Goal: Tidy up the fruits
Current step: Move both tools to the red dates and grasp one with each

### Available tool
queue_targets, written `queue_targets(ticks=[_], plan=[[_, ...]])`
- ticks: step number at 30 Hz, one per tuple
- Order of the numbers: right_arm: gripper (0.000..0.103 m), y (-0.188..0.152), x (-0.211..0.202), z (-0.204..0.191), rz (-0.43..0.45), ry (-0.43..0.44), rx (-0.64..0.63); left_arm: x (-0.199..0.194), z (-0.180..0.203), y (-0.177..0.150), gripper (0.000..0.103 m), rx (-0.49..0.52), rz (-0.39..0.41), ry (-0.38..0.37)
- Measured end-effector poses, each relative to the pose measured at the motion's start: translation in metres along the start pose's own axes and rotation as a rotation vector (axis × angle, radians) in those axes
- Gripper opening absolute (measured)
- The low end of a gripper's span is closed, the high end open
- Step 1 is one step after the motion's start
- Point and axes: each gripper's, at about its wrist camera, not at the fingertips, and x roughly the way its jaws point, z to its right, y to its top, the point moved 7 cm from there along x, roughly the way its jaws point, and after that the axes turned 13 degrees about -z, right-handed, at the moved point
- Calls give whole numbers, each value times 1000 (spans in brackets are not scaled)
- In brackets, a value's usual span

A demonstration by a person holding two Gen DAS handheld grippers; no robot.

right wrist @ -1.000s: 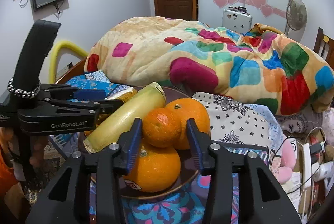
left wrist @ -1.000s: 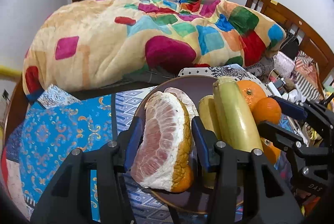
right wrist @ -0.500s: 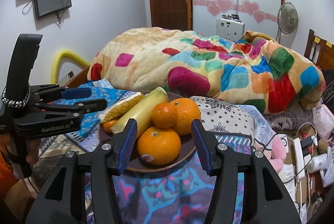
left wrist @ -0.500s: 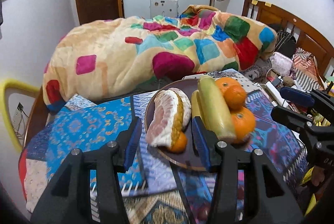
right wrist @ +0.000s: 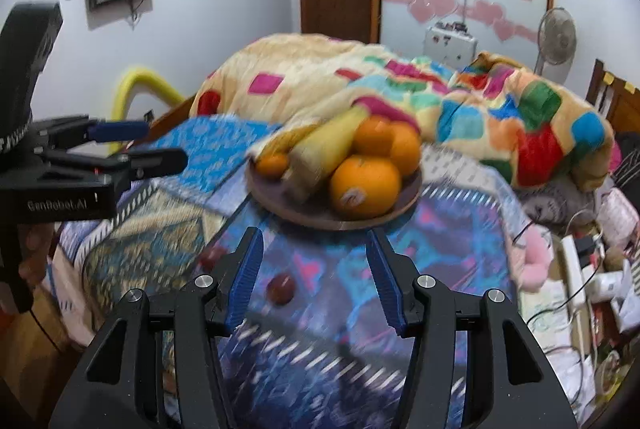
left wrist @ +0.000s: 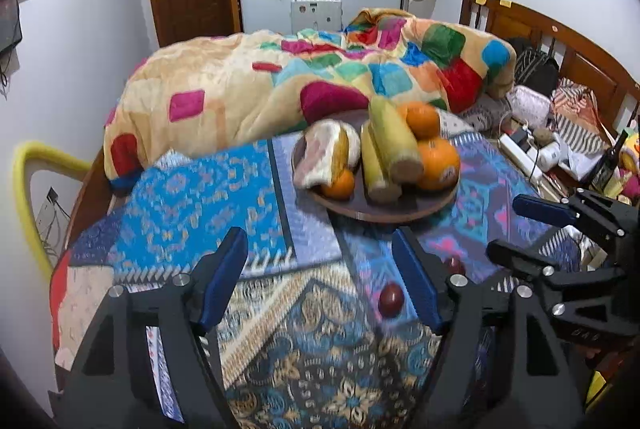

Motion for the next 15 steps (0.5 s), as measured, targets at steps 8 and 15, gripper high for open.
queue_targets(ticks=[8,15], plan=[[49,-24,39,-14,-86,22,-21,21,4,-31,75,25,-52,2],[24,-22,48,-12,-81,7,-21,30,17,-40,75,66,-75,-29]])
